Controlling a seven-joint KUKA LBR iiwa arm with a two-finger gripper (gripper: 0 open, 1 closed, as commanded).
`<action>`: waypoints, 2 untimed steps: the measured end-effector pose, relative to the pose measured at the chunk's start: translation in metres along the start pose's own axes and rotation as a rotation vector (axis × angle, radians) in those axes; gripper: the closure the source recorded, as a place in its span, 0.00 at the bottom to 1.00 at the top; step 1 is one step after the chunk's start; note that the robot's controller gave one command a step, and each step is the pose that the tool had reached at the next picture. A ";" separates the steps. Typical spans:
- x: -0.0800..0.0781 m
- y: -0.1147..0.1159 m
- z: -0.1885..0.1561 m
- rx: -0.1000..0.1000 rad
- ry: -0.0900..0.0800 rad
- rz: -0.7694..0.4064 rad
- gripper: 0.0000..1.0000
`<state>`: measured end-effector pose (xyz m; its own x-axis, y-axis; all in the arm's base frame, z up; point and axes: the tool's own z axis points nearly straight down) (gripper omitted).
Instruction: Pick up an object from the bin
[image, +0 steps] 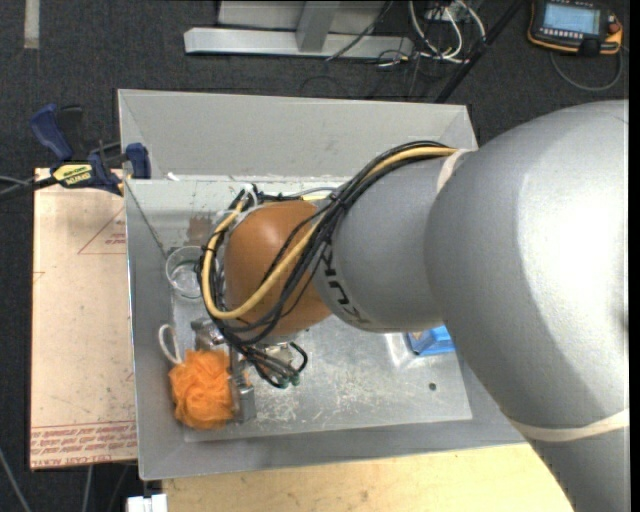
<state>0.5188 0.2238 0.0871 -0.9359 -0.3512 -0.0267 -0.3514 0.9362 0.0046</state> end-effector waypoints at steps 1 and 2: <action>-0.001 0.004 0.002 0.004 0.005 -0.151 1.00; -0.002 0.005 0.002 0.003 0.006 -0.159 1.00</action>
Offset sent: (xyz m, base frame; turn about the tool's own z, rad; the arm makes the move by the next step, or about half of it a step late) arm 0.0000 0.0000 0.0000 0.0000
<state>0.5190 0.2295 0.0850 -0.8686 -0.4950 -0.0212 -0.4951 0.8688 -0.0025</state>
